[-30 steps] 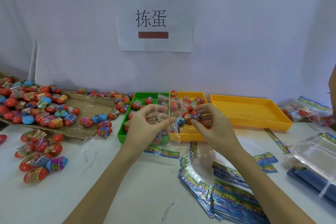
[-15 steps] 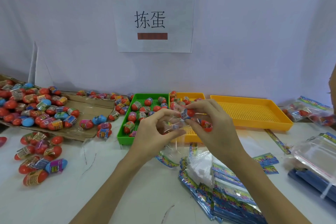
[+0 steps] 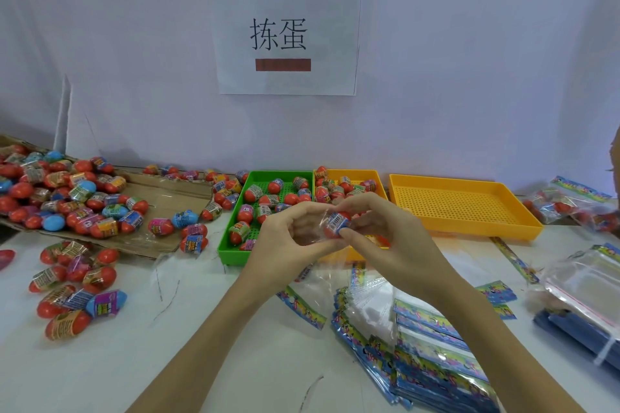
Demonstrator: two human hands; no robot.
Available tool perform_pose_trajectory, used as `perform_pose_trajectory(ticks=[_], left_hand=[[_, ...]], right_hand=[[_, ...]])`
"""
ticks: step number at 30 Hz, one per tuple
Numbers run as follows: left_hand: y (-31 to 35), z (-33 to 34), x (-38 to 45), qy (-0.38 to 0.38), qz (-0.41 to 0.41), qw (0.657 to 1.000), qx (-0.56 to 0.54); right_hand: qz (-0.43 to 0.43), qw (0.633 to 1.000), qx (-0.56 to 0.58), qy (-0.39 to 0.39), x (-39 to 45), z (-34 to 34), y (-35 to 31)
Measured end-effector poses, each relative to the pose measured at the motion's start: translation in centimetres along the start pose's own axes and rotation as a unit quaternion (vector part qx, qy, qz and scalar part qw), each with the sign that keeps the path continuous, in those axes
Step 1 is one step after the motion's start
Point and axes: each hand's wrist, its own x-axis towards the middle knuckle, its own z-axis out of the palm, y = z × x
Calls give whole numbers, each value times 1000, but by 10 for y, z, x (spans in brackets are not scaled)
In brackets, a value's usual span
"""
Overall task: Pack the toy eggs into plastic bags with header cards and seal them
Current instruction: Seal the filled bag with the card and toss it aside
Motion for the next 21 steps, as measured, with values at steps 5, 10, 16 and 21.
perform_pose_trajectory(ticks=[5, 10, 16, 21], left_hand=[[2, 0, 0, -27, -22, 999, -15], [1, -1, 0, -42, -43, 998, -13], [-1, -3, 0, -15, -46, 999, 13], [-4, -1, 2, -11, -39, 998, 38]], right_hand=[[60, 996, 49, -39, 1, -5, -3], [83, 994, 25, -66, -1, -6, -5], [46, 986, -42, -155, -4, 2, -4], [19, 991, -90, -101, -4, 11, -1]])
